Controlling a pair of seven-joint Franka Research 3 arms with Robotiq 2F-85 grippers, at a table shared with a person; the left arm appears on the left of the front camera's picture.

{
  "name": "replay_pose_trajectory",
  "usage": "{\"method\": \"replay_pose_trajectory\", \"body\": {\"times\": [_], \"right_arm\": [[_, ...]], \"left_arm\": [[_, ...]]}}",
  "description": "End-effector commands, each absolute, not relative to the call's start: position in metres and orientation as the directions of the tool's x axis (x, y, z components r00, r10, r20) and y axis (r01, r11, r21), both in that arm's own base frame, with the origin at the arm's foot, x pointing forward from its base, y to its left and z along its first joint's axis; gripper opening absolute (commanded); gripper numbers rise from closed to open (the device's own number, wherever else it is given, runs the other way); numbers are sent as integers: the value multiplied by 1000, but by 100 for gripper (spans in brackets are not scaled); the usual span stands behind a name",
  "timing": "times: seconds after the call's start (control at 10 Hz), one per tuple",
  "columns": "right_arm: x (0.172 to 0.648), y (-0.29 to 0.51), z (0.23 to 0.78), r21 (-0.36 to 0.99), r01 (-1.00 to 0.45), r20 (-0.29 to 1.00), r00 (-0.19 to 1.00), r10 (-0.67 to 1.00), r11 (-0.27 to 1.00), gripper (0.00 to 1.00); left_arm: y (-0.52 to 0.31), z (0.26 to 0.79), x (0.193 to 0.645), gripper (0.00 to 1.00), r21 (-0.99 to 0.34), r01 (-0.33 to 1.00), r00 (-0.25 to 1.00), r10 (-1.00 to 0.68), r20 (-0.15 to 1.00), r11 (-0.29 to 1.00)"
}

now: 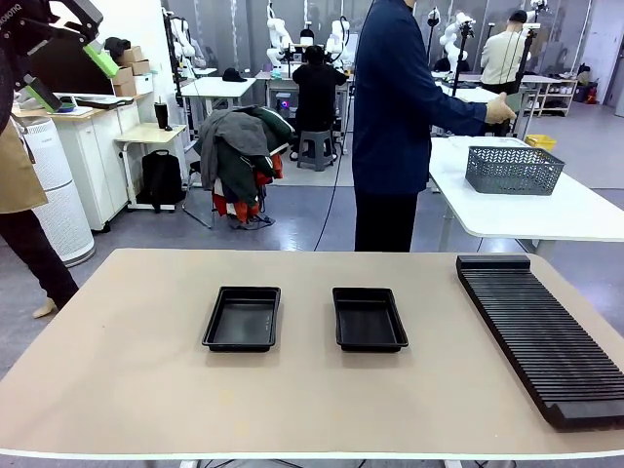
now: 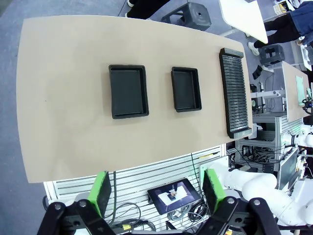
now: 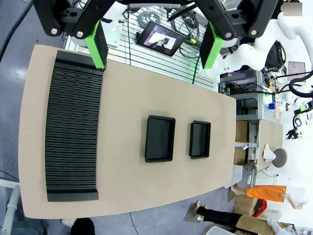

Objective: Inspect and transfer BCBs to ESD trays.
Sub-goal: Pick up the Blank PCB from the PCB Rack and place it in the left ESD tray.

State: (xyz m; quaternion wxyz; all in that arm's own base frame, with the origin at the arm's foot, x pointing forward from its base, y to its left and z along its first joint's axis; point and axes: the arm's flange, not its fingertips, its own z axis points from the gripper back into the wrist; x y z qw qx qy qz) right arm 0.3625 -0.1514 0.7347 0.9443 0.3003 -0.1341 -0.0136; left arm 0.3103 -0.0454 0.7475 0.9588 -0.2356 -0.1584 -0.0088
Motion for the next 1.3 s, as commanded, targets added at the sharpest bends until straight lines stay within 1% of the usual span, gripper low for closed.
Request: {"method": "replay_pose_trajectory", "body": {"times": [0.0, 1.2], "right_arm": [[363, -151, 734, 571, -54, 244, 964, -106, 819, 100], [363, -151, 734, 571, -54, 244, 964, -106, 819, 100]], "left_arm": [[-44, 746, 310, 100, -456, 89, 951, 61, 304, 885], [-44, 746, 310, 100, -456, 89, 951, 61, 304, 885]]}}
